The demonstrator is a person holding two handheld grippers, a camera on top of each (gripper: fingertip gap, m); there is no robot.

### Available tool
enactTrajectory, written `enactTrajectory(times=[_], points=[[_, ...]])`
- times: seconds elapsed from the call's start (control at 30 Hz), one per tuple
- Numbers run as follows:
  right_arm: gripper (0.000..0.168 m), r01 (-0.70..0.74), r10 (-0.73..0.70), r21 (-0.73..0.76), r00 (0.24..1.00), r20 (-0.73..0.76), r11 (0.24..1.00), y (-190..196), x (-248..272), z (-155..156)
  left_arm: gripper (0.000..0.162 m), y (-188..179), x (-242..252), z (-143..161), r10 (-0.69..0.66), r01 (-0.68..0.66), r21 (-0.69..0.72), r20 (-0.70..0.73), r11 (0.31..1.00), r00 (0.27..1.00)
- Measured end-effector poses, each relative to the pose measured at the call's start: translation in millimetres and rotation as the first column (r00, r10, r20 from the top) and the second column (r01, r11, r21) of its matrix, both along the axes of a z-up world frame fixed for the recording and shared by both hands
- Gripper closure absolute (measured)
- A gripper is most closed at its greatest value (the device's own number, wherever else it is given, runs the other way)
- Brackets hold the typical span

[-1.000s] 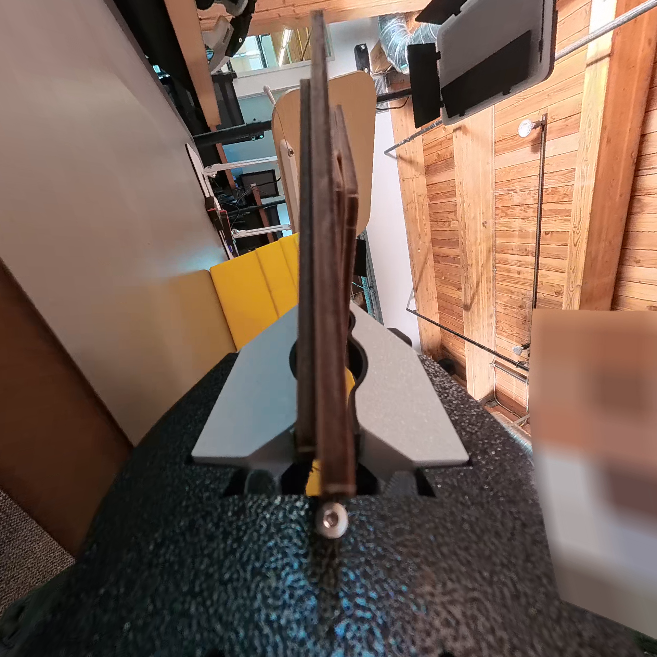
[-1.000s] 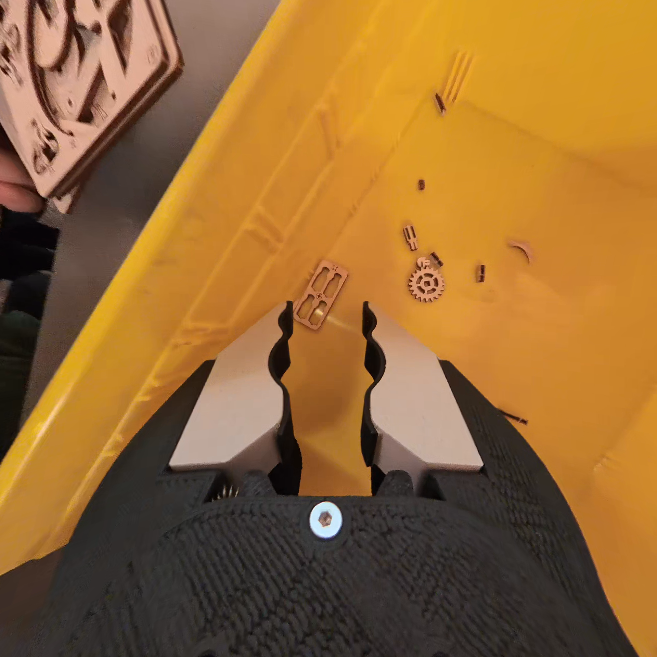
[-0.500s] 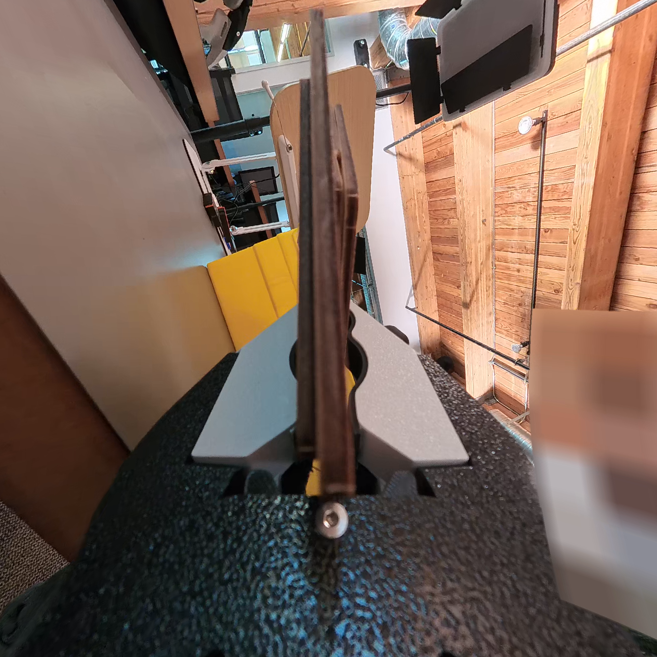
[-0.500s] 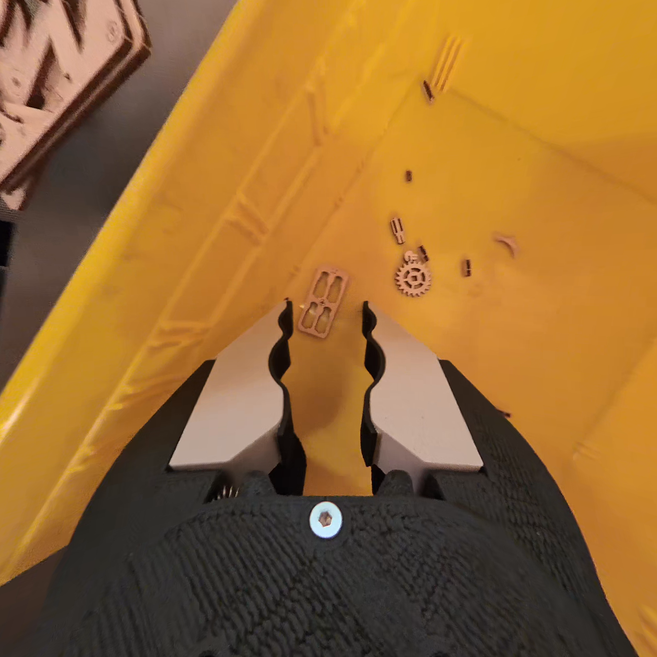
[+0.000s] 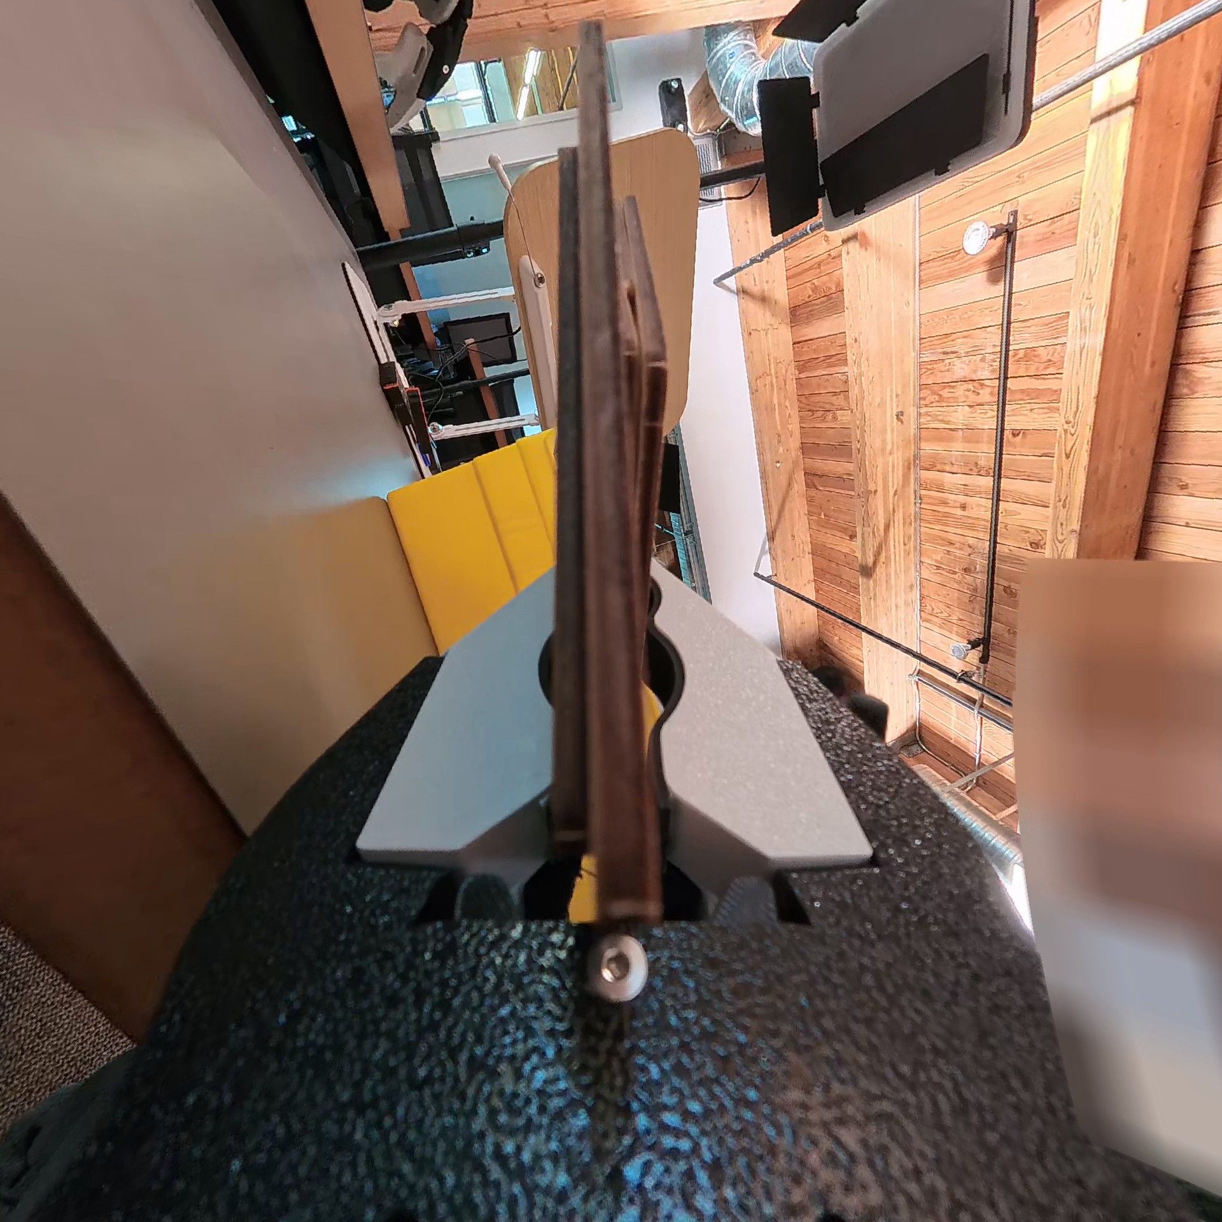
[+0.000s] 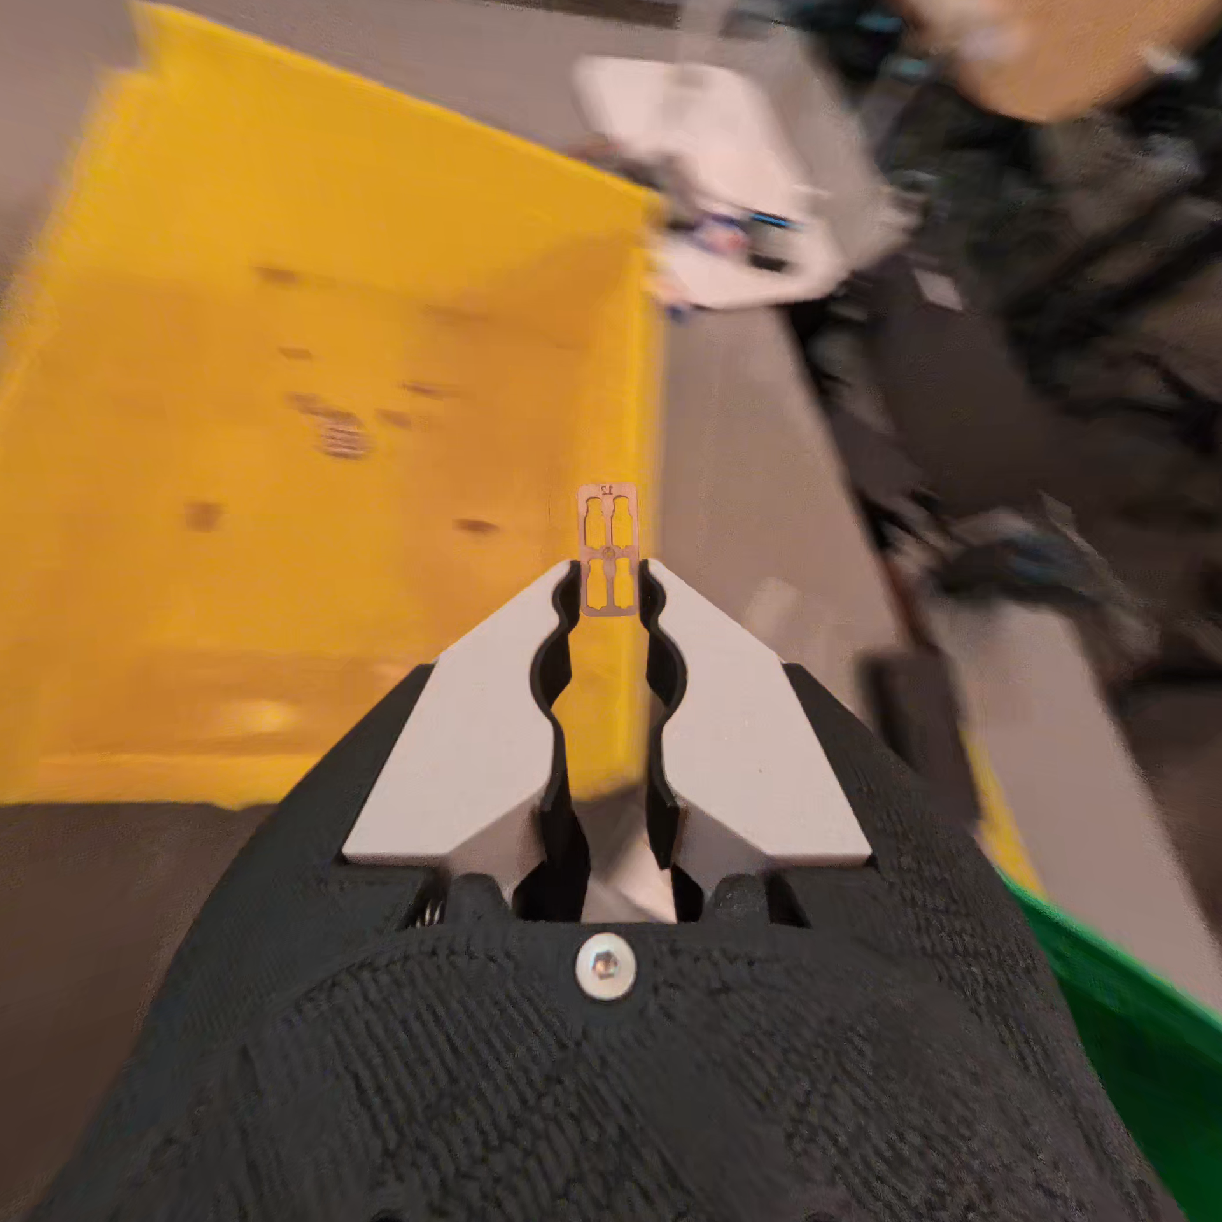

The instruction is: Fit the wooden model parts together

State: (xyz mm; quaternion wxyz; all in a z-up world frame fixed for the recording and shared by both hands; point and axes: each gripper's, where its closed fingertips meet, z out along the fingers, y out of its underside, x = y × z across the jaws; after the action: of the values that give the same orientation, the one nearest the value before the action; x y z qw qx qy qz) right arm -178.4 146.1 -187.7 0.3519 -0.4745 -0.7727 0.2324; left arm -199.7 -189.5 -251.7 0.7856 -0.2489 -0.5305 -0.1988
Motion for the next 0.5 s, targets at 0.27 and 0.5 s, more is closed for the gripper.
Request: enactTrajectory(times=[0.27,0.5], points=[[0.152,0.682,-0.699,0.152,0.705,0.121,0.715,276.0,111.9,6.3,0.151,2.1,1.2,0.8,-0.002,0.002,-0.003,-0.002,1.000,1.000],[0.109,0.699,-0.703,0.073,0.707,0.072,0.711,283.9,124.1,-10.7,0.151,3.7,3.0,3.3,-0.009,0.009,-0.003,-0.009,1.000,1.000]])
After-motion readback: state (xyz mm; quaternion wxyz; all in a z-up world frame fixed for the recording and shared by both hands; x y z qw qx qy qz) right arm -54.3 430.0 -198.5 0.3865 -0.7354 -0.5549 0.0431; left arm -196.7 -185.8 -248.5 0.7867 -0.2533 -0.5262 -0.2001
